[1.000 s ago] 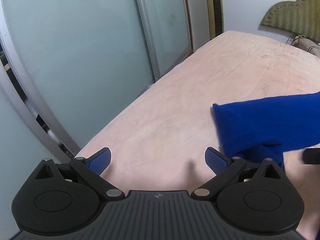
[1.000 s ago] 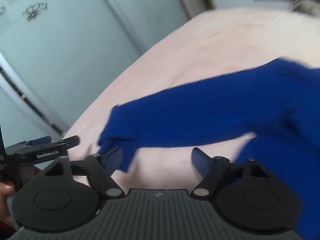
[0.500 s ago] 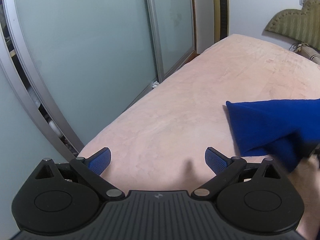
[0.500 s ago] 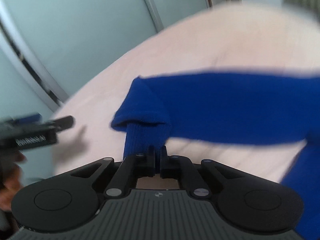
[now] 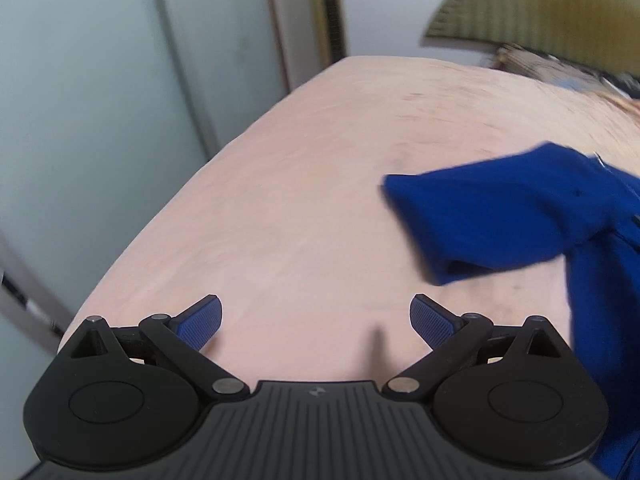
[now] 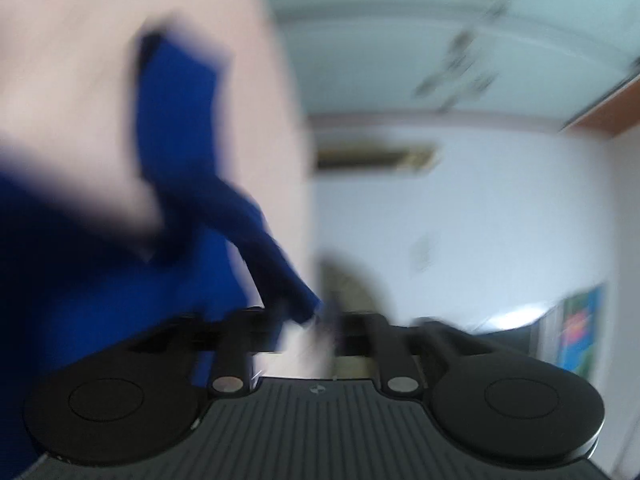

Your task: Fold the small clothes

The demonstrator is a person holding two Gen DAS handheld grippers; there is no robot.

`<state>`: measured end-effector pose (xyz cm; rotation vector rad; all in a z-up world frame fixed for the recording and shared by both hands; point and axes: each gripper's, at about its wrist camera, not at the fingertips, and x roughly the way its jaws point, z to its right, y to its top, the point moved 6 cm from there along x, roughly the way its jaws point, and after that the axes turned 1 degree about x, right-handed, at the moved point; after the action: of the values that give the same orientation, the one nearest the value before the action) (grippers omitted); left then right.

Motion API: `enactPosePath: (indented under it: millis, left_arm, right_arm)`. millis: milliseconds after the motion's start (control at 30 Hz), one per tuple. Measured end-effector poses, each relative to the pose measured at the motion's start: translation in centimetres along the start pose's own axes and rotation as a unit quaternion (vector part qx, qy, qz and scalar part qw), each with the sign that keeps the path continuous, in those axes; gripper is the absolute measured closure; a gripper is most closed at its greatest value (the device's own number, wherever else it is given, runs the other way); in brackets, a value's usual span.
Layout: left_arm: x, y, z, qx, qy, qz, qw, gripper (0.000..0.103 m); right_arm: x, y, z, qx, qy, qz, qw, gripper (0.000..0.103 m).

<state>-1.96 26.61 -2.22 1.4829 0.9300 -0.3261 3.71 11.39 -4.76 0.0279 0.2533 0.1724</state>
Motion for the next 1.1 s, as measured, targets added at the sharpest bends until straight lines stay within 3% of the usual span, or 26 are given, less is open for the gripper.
enactPosePath:
  millis: [67,133,200,233,267,367,400,433,467,500,533,567,600,667,767,900,933,1100]
  left_arm:
    - [0.2,0.1,0.8,0.016,0.005,0.000,0.9999,0.002]
    - [0.7,0.4,1.3,0.020,0.003,-0.006,0.9998,0.002]
    - [0.8,0.7,1.8,0.016,-0.009,-0.012,0.9998,0.002]
    - [0.7,0.8,2.0,0.015,-0.015,-0.014,0.9997,0.002]
    - [0.7,0.9,2.3,0.015,-0.020,-0.015,0.9996,0.002]
    - [0.3,1.0,3.3,0.021,-0.021,-0.013,0.9995,0.002]
    - [0.2,1.0,3.5,0.025,-0.018,-0.013,0.9994,0.002]
    - [0.2,0.9,3.7,0.027,-0.016,-0.013,0.9994,0.002]
    - [0.2,1.0,3.8,0.028,-0.015,-0.014,0.9994,0.002]
    - [0.1,1.0,3.9,0.029,-0.014,-0.015,0.9994,0.002]
    - [0.2,1.2,4.1,0.030,-0.013,-0.016,0.9993,0.002]
    - [0.2,1.4,4.3,0.031,-0.011,-0.016,0.9993,0.002]
    - [0.1,1.6,4.6,0.033,-0.009,-0.015,0.9993,0.002]
    - [0.2,2.4,5.4,0.036,-0.008,-0.011,0.9993,0.002]
    - [0.0,4.2,6.9,0.039,-0.008,0.006,0.9992,0.002]
    - [-0.3,6.8,10.1,0.045,-0.022,0.028,0.9983,0.002]
    - [-0.3,7.2,11.0,0.049,-0.028,0.031,0.9980,0.002]
    - [-0.1,8.4,16.7,0.076,-0.072,0.035,0.9939,0.002]
  right_arm:
    - [0.4,-2.9,-0.1,0.066,0.040,-0.043,0.996,0.056]
    - [0.6,-5.2,2.2,0.205,0.077,-0.079,0.973,0.056]
    - [1.0,-8.2,5.5,0.392,0.121,-0.092,0.908,0.053]
    - [1.5,-9.6,7.0,0.492,0.147,-0.092,0.853,0.051]
    - [2.3,-11.1,8.2,0.585,0.175,-0.088,0.787,0.051]
    - [5.5,-15.7,8.1,0.787,0.261,-0.081,0.553,0.047]
    - [6.5,-16.4,7.1,0.824,0.282,-0.079,0.486,0.049]
    - [7.5,-17.1,6.2,0.847,0.301,-0.080,0.431,0.050]
    - [7.6,-17.0,4.7,0.857,0.312,-0.083,0.403,0.053]
    - [8.0,-16.8,4.1,0.860,0.321,-0.086,0.387,0.054]
    - [8.3,-16.0,3.6,0.858,0.329,-0.085,0.386,0.054]
    - [8.7,-15.1,3.5,0.851,0.339,-0.081,0.394,0.057]
    - [8.8,-14.2,3.5,0.843,0.343,-0.081,0.407,0.073]
    - [9.1,-13.2,3.4,0.822,0.341,-0.091,0.447,0.093]
    - [8.7,-13.2,4.1,0.808,0.322,-0.079,0.487,0.094]
    - [7.2,-14.9,8.5,0.782,0.245,-0.048,0.571,0.095]
    - [6.4,-16.4,9.4,0.781,0.225,-0.043,0.581,0.095]
    - [2.8,-24.9,12.6,0.796,0.125,-0.062,0.589,0.095]
